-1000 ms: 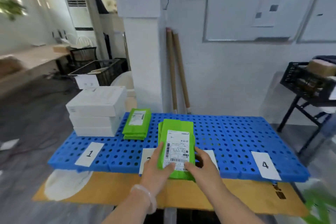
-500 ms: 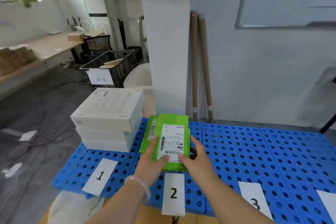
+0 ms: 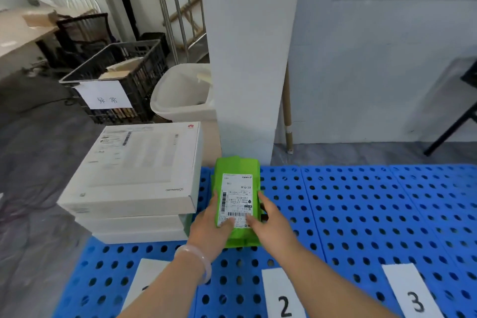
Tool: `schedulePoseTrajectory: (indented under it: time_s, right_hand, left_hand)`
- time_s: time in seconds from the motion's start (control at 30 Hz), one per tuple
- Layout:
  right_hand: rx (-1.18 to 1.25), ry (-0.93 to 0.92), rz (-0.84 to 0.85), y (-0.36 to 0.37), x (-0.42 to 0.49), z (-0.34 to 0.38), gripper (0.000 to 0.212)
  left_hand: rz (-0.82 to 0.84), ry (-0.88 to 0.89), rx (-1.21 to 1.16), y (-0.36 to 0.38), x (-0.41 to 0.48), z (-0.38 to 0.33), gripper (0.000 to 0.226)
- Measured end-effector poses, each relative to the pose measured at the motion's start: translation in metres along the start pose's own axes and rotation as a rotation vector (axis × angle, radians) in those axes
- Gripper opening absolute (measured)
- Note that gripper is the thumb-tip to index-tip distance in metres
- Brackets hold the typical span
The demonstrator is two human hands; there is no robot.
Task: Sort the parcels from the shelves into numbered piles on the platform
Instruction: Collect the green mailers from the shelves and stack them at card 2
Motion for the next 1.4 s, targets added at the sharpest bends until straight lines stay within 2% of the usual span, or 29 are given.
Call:
schedulePoseTrajectory:
  time_s: [0.17, 0.3, 0.4, 0.63, 0.73, 0.93, 1.13, 1.3, 1.4]
  right_hand:
    - [-0.015, -0.014, -0.064, -0.004, 0.001, 0.005, 0.069]
    - [-0.064, -0.030, -0.082, -0.021, -0.011, 0.004, 0.071]
    - [-0.140, -0.074, -0.103, -0.038, -0.026, -0.002, 0.071]
    - [-0.489, -0.090, -0.189, -0.109, -0.085, -0.036, 0.080]
    - [-0.663, -0.074, -0.219, -0.148, -0.127, -0.061, 0.084]
    - [-0.719, 0.030, -0.406, -0.247, -0.237, -0.129, 0.088]
    - [-0.657, 0.210, -0.603, -0.337, -0.372, -0.221, 0.092]
    - [-0.570, 0.372, -0.664, -0.388, -0.459, -0.293, 0.092]
    - [-0.534, 0.413, -0.702, -0.409, -0.484, -0.325, 0.088]
  left_hand:
    - [-0.132, 0.067, 0.031, -0.007, 0.004, -0.010, 0.072]
    - [-0.164, 0.075, 0.186, -0.004, -0.003, -0.025, 0.077]
    - [-0.191, 0.215, 0.315, 0.003, -0.016, -0.042, 0.077]
    - [-0.064, 0.555, 0.597, 0.056, -0.045, -0.106, 0.074]
    - [-0.014, 0.672, 0.671, 0.098, -0.072, -0.138, 0.075]
    - [0.137, 0.879, 0.719, 0.217, -0.167, -0.203, 0.075]
    - [0.280, 1.063, 0.717, 0.351, -0.276, -0.255, 0.078]
    - [0.439, 1.162, 0.690, 0.444, -0.357, -0.277, 0.077]
    - [0.509, 1.157, 0.702, 0.485, -0.379, -0.282, 0.077]
Point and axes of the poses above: each hand's wrist, its own x-axis towards the middle knuckle, its own y-axis out of the palm, z = x × y, the point moved 3 cm from there along x, towards the middle knuckle, and after that the axes turned 4 degrees about x, right-handed, at the moved point
